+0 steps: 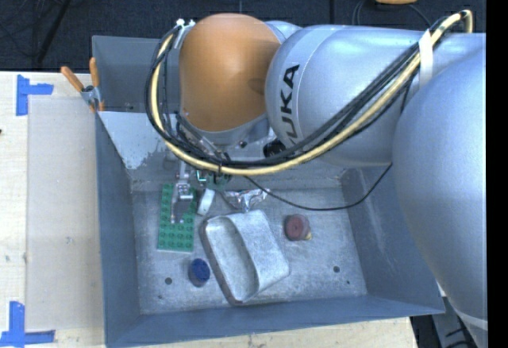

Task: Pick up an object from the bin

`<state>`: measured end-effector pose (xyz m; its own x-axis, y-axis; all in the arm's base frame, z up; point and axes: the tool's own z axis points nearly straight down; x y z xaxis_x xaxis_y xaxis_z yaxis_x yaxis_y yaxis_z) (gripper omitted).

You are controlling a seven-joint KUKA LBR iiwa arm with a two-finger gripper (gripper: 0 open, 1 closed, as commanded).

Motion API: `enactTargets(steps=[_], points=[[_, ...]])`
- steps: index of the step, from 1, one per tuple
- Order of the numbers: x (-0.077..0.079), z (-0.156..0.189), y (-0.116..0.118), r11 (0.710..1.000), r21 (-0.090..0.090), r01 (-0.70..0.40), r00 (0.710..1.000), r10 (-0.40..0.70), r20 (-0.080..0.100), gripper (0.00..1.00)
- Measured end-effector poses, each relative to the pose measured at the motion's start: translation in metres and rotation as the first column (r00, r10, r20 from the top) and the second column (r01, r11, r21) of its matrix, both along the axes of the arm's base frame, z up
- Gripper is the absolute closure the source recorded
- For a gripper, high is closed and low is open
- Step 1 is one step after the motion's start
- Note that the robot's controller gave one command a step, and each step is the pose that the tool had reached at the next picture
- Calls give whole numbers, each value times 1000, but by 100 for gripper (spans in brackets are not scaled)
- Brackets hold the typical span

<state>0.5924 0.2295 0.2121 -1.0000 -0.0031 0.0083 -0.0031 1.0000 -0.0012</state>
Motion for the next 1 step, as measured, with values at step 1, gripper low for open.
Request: enactTargets(steps=[1], points=[[15,-135,-40,983,8,-184,983,184,19,0]])
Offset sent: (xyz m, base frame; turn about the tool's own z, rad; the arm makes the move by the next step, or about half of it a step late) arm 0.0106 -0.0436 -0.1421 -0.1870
